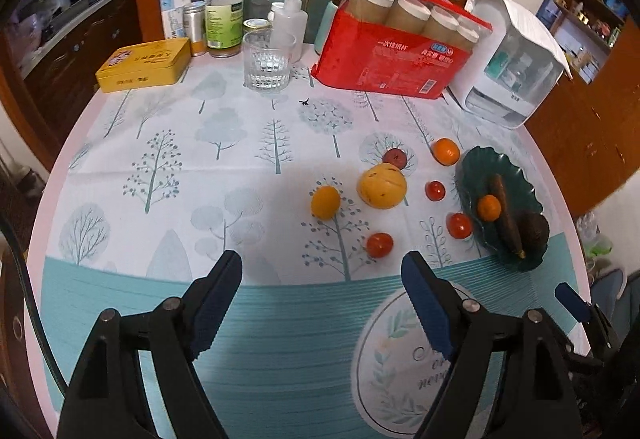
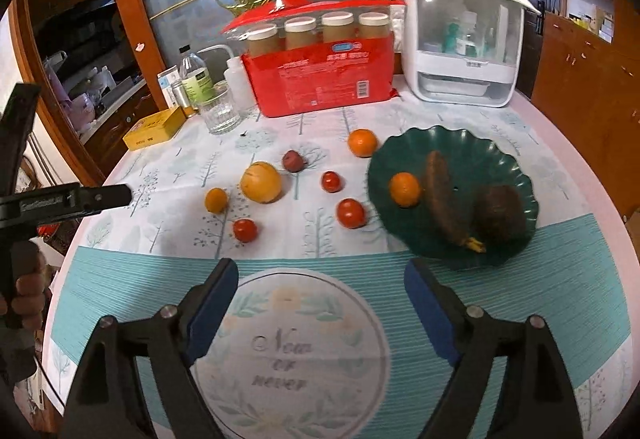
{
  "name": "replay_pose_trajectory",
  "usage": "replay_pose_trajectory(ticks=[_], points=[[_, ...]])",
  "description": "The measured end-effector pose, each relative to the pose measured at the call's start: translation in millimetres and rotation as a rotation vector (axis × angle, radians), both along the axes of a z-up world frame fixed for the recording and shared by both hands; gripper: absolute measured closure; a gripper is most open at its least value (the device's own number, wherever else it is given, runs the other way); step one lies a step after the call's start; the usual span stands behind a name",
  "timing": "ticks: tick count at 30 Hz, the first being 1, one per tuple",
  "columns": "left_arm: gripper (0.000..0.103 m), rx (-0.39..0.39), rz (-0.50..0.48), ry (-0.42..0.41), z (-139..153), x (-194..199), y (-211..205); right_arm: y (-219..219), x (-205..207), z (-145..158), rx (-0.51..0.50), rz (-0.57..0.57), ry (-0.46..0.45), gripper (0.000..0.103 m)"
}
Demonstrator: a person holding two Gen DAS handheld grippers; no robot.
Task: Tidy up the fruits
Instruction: 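Withdraw both open grippers from the plate toward the remaining fruit, then grasp the small orange with the left gripper while the right gripper grasps a red tomato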
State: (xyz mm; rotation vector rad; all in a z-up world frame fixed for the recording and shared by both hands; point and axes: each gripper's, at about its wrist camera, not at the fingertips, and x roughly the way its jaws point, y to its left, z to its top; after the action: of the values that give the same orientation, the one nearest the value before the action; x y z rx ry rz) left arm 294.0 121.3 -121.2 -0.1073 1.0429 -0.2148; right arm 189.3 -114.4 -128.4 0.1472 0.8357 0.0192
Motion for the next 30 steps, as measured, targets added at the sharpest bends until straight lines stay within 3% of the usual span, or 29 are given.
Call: replay_pose_trajectory(ticks=[11,23,30], points=[[0.022,0.009,-0.015,0.029,-33.6,44.8,5.1,46.9,32.1,-22.5,-0.008,0.066,-0.034,0.016],[0.022,-0.024,0.001,0.057,-75.0,83.4,0.0,89.5,72.7,-61.2,-0.097,0.21,-0.068,0.016],[0.031,-0.047,-0.023,0.066,-91.3,99.4,-14.4,97.3,94.7,-79.4,-0.121,0.22,-0.056,0.017]])
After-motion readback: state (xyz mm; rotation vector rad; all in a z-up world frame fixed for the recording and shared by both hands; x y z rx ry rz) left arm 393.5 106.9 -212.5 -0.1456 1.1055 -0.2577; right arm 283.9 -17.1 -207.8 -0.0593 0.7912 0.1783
